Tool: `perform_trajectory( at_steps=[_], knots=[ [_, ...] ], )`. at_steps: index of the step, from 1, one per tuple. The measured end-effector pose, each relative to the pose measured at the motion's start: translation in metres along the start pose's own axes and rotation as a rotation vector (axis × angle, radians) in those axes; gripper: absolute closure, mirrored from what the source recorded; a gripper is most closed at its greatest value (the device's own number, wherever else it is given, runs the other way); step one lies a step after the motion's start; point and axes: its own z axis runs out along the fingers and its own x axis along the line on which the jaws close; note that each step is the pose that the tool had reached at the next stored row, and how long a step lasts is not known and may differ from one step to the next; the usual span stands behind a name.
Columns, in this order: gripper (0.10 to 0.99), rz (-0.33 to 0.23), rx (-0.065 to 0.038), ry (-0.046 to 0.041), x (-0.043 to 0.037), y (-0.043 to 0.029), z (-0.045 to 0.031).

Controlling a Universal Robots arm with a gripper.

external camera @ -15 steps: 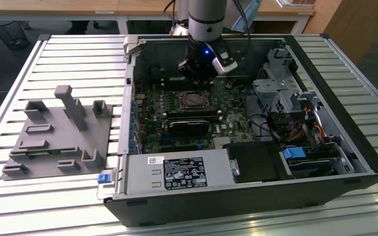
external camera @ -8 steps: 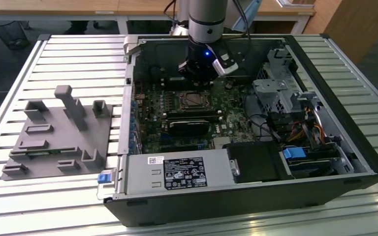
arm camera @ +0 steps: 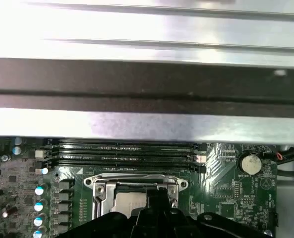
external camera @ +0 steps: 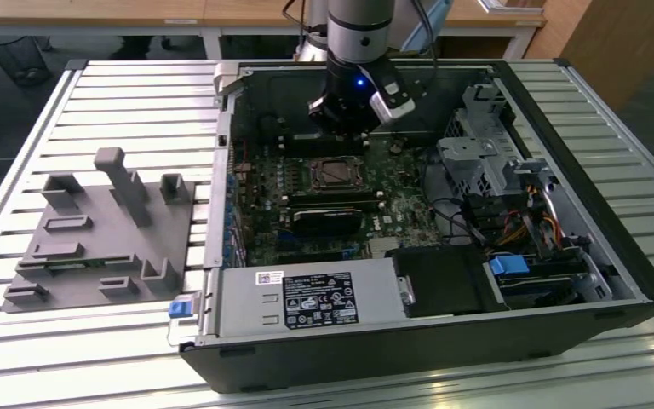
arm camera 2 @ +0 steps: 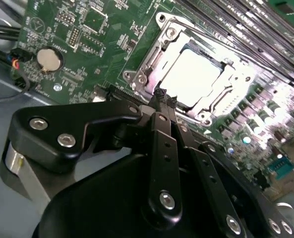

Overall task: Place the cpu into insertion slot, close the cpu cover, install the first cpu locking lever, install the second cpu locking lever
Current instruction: 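Install the second cpu locking lever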

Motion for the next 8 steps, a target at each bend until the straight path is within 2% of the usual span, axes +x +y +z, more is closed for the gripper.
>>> perform_trajectory(
  at_steps=[4, 8],
  knots=[
    [0.98, 0.0, 0.0, 0.0004, -0.0001, -0.0028, -0.0026],
    [0.98, 0.0, 0.0, 0.0004, 0.0, -0.0127, -0.0029]
  ],
)
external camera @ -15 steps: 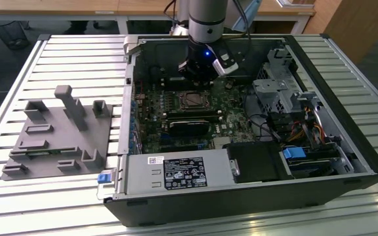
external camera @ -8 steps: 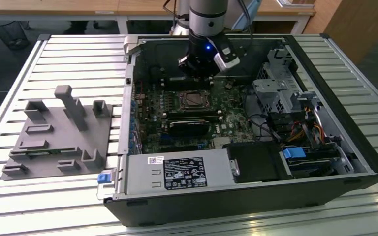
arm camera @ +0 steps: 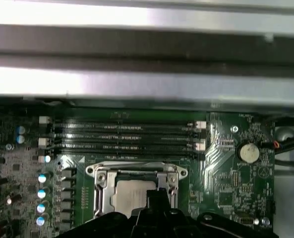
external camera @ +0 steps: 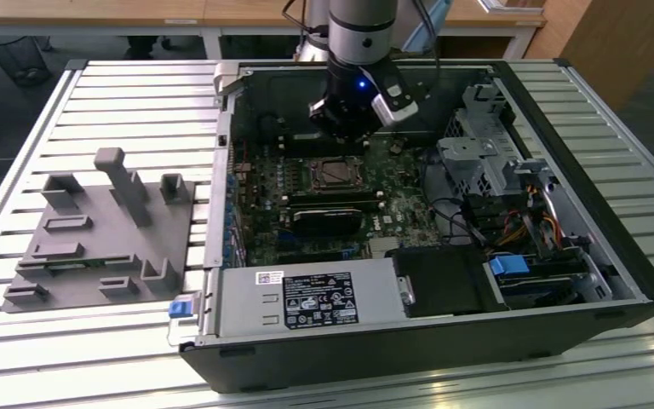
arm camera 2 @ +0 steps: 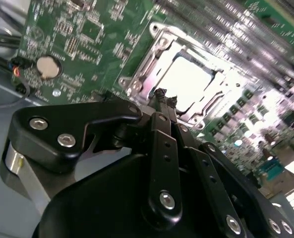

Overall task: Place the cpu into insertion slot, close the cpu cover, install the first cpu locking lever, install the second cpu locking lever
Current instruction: 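Install the second cpu locking lever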

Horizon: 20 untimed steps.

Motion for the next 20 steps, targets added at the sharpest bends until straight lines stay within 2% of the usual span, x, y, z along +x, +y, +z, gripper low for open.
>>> perform_trajectory(
  at_steps=[9, 17, 20],
  knots=[
    [0.98, 0.0, 0.0, 0.0, 0.0002, -0.0244, -0.001],
    [0.98, 0.0, -0.001, -0.0001, 0.0001, -0.0273, -0.0057],
    [0.98, 0.0, -0.001, -0.0001, 0.0002, -0.0323, -0.0059]
  ],
)
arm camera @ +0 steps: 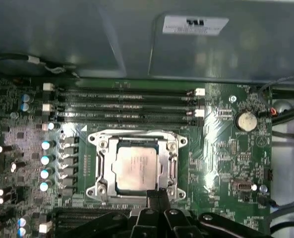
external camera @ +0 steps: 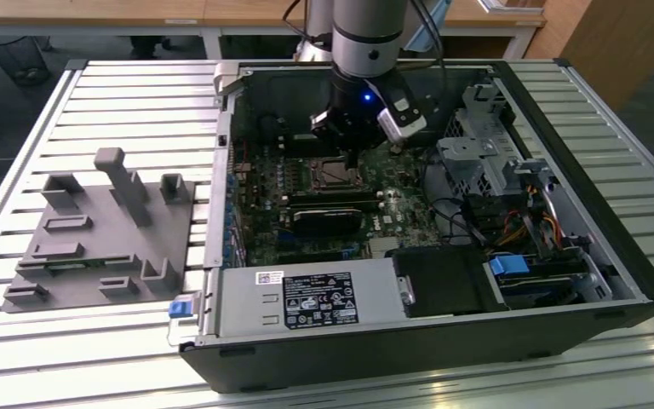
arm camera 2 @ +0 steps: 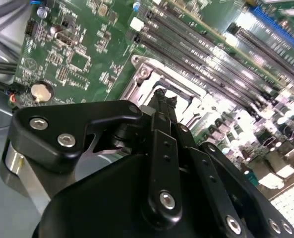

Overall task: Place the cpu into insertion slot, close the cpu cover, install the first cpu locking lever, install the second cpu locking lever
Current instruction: 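Install the second cpu locking lever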

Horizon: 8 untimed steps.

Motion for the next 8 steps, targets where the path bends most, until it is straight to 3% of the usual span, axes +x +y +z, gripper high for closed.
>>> perform_trajectory(
  at_steps=[8],
  knots=[
    [0.98, 0.0, -0.007, 0.0, 0.0006, -0.0191, -0.0007]
  ],
)
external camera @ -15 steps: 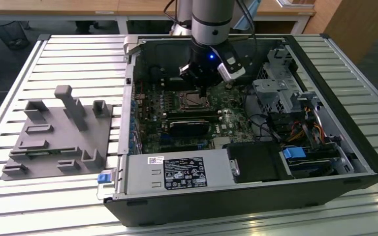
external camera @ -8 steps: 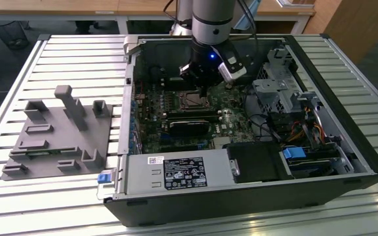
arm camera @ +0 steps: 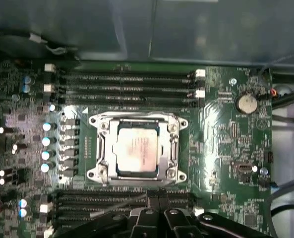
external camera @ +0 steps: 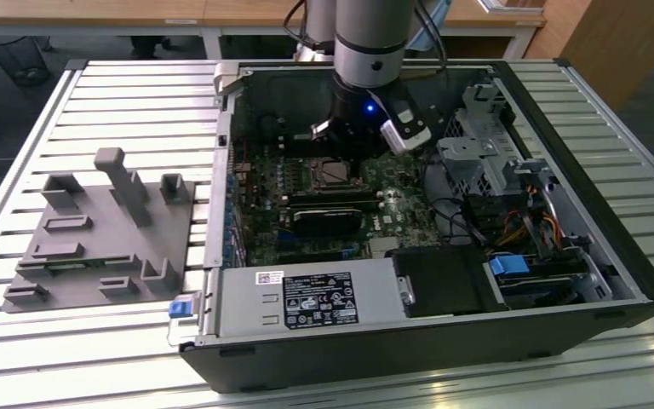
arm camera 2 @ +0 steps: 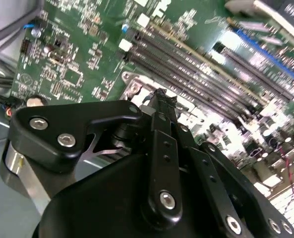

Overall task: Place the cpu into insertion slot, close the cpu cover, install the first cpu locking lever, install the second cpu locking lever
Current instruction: 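Install the second cpu locking lever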

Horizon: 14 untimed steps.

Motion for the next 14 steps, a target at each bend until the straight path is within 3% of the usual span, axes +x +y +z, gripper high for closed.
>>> perform_trajectory(
  at_steps=[2, 5, 6, 11, 14],
  knots=[
    [0.98, 0.0, -0.009, 0.0, 0.0017, -0.0026, 0.0002],
    [0.98, 0.001, -0.042, -0.0004, 0.0039, -0.005, 0.0004],
    [0.98, 0.001, -0.047, -0.0005, 0.004, -0.0068, 0.0004],
    [0.98, 0.002, -0.051, -0.0005, 0.0056, -0.0165, 0.0001],
    [0.98, 0.002, -0.054, -0.0005, 0.0135, -0.0175, 0.0]
  ],
)
